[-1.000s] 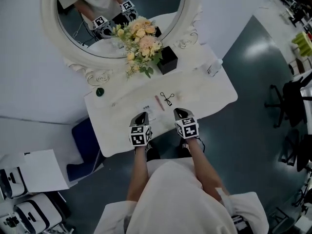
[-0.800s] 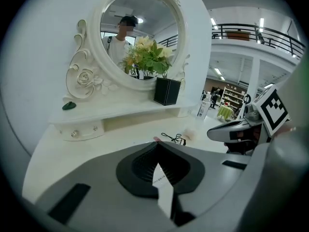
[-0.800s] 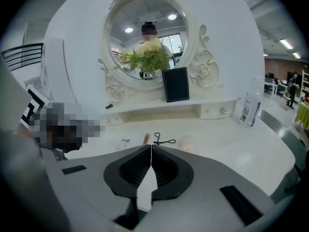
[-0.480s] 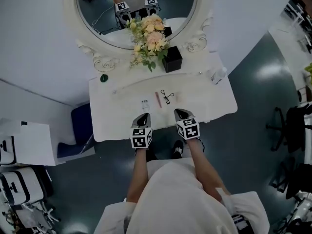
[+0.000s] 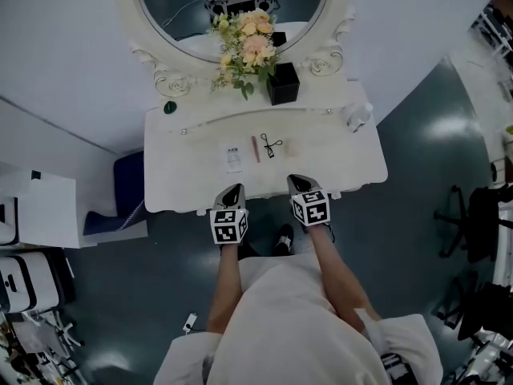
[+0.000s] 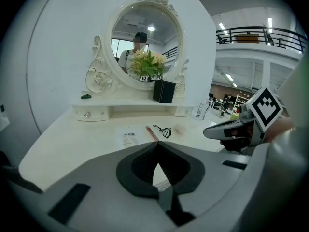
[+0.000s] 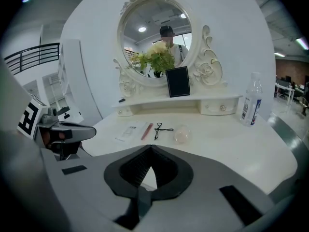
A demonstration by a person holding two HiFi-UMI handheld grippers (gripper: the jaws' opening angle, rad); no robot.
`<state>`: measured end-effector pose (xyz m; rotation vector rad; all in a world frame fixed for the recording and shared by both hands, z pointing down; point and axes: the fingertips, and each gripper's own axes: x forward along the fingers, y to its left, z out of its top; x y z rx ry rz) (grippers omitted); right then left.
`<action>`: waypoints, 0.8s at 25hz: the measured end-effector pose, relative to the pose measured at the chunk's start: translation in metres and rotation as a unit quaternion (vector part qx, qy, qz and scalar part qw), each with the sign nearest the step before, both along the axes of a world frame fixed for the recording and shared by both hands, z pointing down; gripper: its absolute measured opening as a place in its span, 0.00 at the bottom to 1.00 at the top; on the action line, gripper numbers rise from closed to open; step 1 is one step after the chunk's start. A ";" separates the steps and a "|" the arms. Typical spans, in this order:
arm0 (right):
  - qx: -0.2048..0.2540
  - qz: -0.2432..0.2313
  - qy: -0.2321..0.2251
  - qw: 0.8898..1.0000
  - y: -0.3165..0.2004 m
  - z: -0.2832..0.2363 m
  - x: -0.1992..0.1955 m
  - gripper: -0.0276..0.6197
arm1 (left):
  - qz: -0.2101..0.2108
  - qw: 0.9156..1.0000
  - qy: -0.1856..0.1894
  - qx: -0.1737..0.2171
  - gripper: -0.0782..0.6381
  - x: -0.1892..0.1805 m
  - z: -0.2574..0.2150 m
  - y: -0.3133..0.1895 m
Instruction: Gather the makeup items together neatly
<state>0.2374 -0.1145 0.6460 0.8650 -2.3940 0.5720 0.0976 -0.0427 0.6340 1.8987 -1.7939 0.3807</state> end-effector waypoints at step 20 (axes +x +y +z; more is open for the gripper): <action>-0.004 -0.012 0.003 1.000 0.006 0.001 0.011 0.10 | -0.011 1.000 0.000 -0.001 0.13 0.005 0.005 0.011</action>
